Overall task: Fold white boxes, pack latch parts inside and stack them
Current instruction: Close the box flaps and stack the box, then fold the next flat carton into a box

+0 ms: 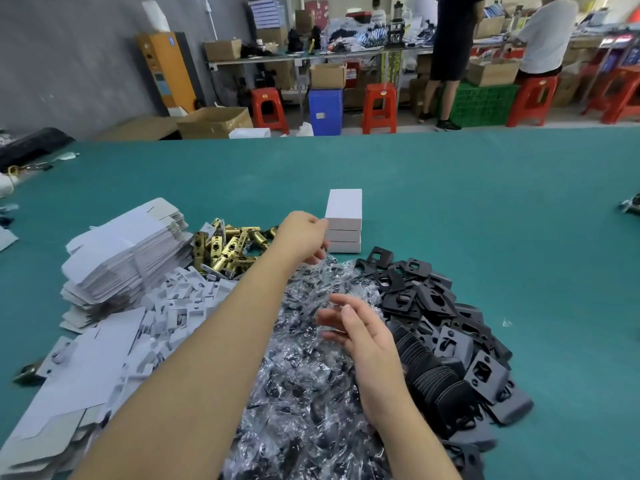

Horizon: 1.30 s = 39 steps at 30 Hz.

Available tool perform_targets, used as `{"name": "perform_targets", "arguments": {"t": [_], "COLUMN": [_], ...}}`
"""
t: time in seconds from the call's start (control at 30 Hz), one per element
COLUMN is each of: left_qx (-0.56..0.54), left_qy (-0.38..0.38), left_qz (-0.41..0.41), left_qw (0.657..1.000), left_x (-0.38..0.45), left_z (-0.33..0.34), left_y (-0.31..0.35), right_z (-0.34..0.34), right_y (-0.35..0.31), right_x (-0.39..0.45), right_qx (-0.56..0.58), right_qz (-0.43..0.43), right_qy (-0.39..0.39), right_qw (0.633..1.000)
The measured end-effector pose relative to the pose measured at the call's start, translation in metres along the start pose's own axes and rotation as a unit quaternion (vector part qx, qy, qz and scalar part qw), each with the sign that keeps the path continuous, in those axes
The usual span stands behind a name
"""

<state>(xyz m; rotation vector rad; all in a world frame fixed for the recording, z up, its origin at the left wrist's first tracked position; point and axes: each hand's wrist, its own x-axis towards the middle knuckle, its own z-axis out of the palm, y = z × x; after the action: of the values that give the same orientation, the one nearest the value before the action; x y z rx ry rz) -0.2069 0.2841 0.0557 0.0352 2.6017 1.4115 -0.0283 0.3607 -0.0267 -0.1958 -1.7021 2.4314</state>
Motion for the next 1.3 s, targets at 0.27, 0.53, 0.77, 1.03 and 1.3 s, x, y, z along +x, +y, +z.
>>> {"name": "perform_targets", "arguments": {"t": [0.27,0.53,0.77,1.03,1.3], "left_qx": [0.206,0.415,0.468,0.464,0.453], "left_qy": [0.072,0.17,0.109,0.101,0.113], "left_qz": [0.076,-0.054,-0.15,-0.147,-0.151], "left_qw": [0.973,0.892,0.864,0.868,0.871], "left_x": [-0.094,-0.114,-0.094,-0.084,-0.079], "left_z": [-0.077,-0.173,-0.198,-0.199,-0.201], "left_y": [-0.062,-0.144,-0.183,-0.193,-0.198], "right_z": [0.006,0.005,0.007,0.008,0.007], "right_y": [-0.005,-0.003,0.006,0.007,0.006], "right_x": [-0.019,-0.029,-0.028,-0.026,-0.027], "right_qx": [-0.235,-0.346,-0.427,-0.426,-0.419], "right_qz": [-0.062,-0.11,-0.128,-0.113,-0.106], "right_qy": [-0.062,-0.038,-0.065,-0.061,-0.052], "right_qw": [0.968,0.931,0.893,0.895,0.9]}}
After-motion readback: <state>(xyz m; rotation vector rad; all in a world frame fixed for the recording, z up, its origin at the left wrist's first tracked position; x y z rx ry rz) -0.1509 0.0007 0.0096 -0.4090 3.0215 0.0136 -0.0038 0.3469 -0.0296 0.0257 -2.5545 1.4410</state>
